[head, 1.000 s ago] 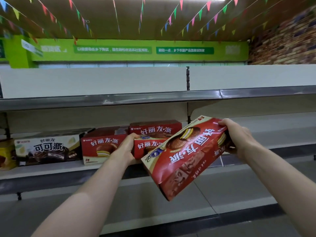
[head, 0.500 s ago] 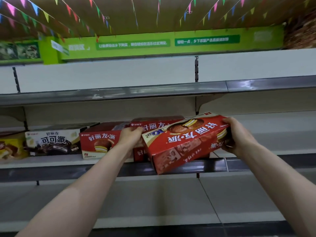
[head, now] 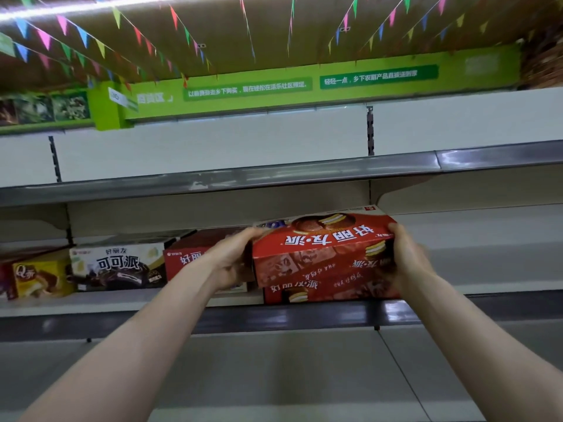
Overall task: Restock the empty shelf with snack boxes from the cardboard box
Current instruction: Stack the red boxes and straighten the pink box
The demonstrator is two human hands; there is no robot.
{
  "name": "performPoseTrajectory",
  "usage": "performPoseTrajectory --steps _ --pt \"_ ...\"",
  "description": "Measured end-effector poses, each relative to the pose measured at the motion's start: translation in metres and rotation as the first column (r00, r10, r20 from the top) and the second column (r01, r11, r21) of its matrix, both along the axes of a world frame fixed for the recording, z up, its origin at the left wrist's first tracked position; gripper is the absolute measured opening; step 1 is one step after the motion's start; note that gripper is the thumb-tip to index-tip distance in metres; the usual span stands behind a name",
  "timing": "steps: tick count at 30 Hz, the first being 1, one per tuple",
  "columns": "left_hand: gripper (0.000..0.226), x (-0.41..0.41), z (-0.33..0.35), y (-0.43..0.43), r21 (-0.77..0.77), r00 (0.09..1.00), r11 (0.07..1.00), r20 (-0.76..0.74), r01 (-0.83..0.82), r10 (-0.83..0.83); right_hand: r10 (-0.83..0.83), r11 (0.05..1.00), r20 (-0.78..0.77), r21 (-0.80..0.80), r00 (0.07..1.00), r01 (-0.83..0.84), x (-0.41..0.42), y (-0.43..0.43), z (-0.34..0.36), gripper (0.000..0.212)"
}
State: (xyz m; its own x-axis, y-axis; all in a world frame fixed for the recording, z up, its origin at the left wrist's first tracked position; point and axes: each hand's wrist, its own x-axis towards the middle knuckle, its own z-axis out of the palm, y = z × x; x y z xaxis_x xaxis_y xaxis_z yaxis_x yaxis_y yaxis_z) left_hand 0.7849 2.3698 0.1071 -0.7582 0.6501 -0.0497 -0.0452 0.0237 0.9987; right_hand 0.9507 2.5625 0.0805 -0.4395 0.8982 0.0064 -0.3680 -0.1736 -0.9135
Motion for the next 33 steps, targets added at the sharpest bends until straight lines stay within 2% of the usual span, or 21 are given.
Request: performPoseTrajectory --steps 3,6,9,12,14,17,19,23,30,33 --pt "0.032 -0.004 0.002 0.001 -0.070 1.000 0.997 0.023 0.010 -0.008 0.061 0.991 0.083 0.114 0.995 -0.070 -0.001 0.004 0.007 0.040" --pt "0.022 -0.009 0.006 0.001 -0.014 0.995 1.000 0.104 0.006 -0.005 0.128 0.959 0.176 0.229 0.976 -0.167 -0.001 0.008 0.018 0.044" --pt "0.042 -0.015 0.006 0.001 0.017 0.991 1.000 0.130 0.005 -0.008 0.158 0.917 0.269 0.318 0.950 -0.242 0.002 0.010 0.026 0.039" --pt "0.064 -0.019 0.005 -0.004 0.114 0.983 0.988 0.138 0.104 -0.120 0.038 0.882 0.346 0.430 0.938 -0.195 0.006 0.014 0.034 0.034" --pt "0.068 -0.019 0.004 -0.006 0.164 0.978 0.975 0.115 0.152 -0.172 -0.053 0.866 0.354 0.482 0.934 -0.134 0.005 0.015 0.041 0.034" --pt "0.081 -0.016 0.007 -0.002 0.053 0.991 0.992 0.055 0.117 -0.120 -0.110 0.853 0.372 0.511 0.922 -0.105 0.000 0.015 0.049 0.034" --pt "0.078 -0.013 0.015 0.004 -0.013 0.996 0.997 0.052 0.070 -0.069 -0.126 0.851 0.376 0.517 0.918 -0.095 -0.003 0.017 0.050 0.035" --pt "0.076 -0.013 0.026 0.012 -0.050 0.998 0.999 0.067 0.019 -0.015 -0.129 0.845 0.364 0.527 0.923 -0.090 -0.005 0.016 0.047 0.036" --pt "0.089 -0.020 0.027 0.010 -0.125 0.999 0.992 0.030 0.034 -0.030 -0.115 0.832 0.299 0.550 0.947 -0.073 -0.001 0.017 0.043 0.028" --pt "0.091 -0.020 0.029 0.006 -0.161 0.998 0.985 0.015 0.063 -0.061 -0.121 0.825 0.262 0.563 0.958 -0.050 0.004 0.019 0.039 0.047"
